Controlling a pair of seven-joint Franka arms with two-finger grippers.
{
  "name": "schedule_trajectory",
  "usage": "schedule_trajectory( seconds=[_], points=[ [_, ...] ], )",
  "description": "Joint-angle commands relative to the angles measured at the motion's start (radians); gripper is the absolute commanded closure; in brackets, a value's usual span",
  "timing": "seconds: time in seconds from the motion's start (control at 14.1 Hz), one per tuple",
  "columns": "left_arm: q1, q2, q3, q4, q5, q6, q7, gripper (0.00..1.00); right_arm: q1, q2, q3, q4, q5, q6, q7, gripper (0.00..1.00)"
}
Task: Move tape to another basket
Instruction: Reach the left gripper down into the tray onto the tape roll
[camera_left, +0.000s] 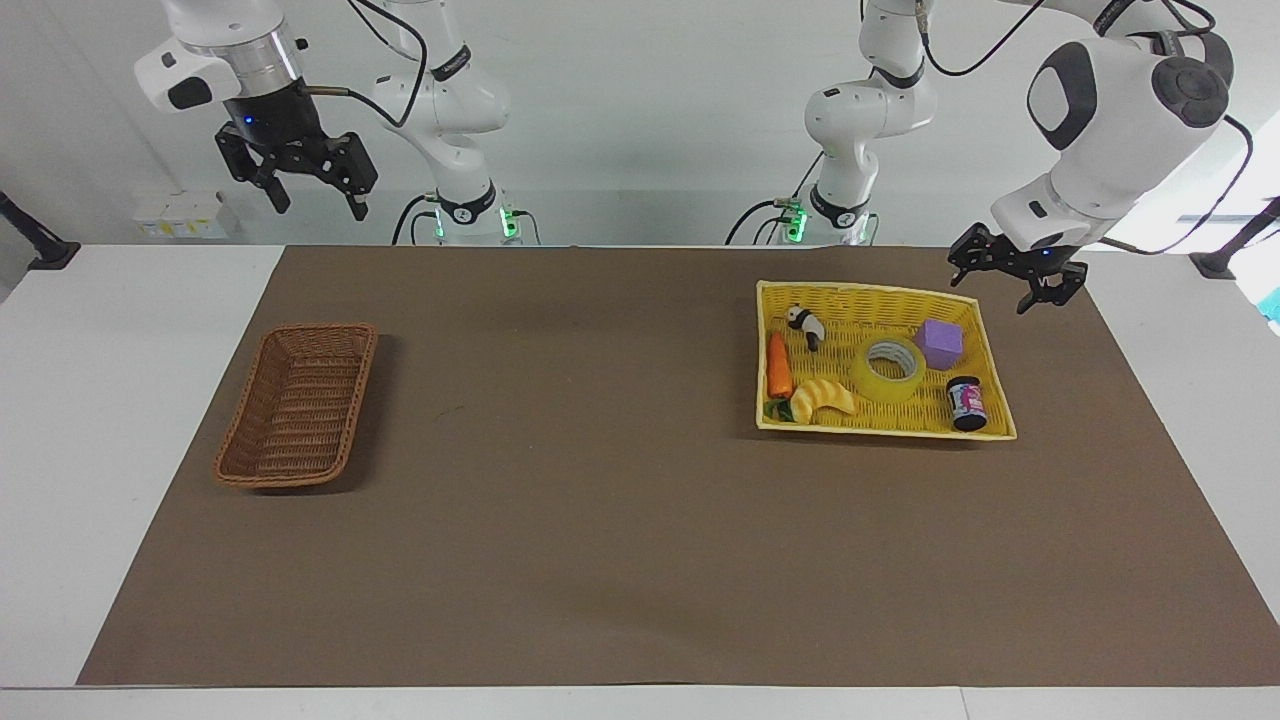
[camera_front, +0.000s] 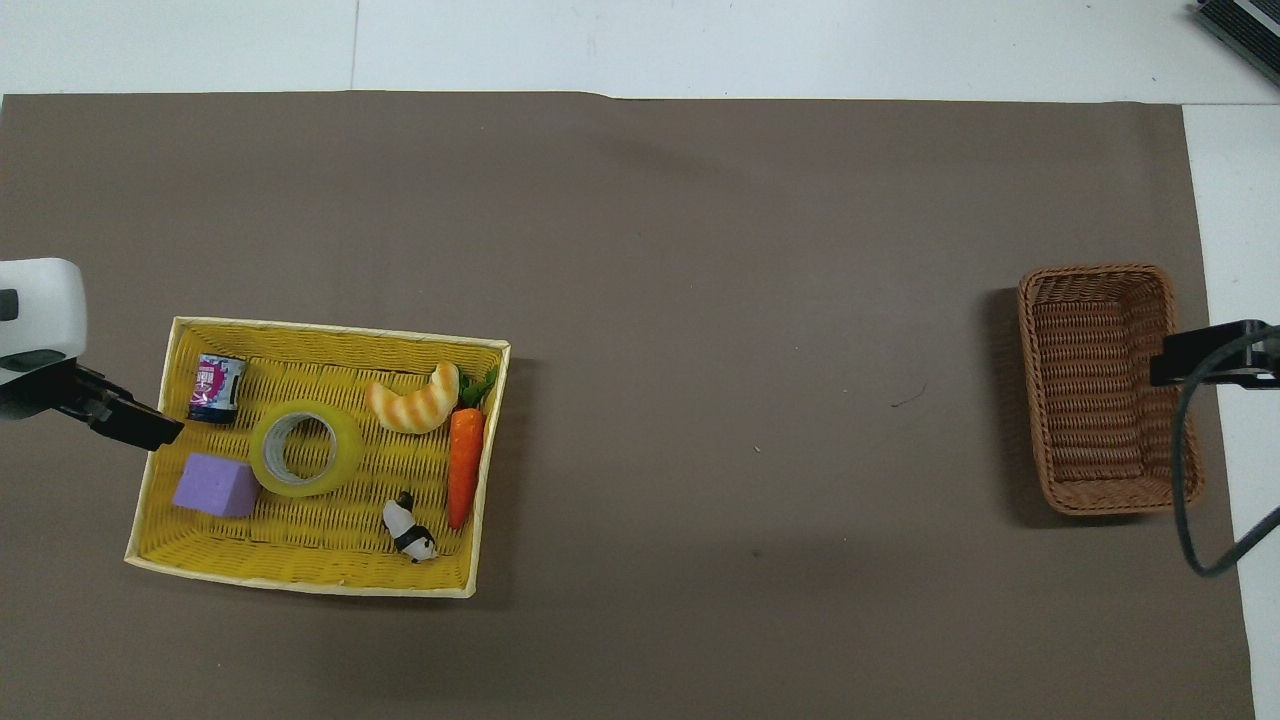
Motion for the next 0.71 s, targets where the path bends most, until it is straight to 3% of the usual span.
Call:
schedule_trajectory(
  seconds=[0.0, 0.35, 0.64],
  points=[
    [0.002, -0.034, -0.004, -0.117, -0.014, 0.109, 0.037, 0.0, -0.009, -0.012, 0.001, -0.007, 0.009, -0.009, 0.008, 0.0],
    [-0.016, -0.034, -0.006, -0.219, -0.016, 0.226, 0.041, 0.0, -0.009, -0.012, 0.001, -0.008, 0.009, -0.006, 0.006, 0.0],
    [-0.056, 0.046, -0.006, -0.306, -0.016, 0.399, 0.022, 0.0, -0.01, -0.012, 0.001, -0.008, 0.009, -0.006, 0.006, 0.0]
  ],
)
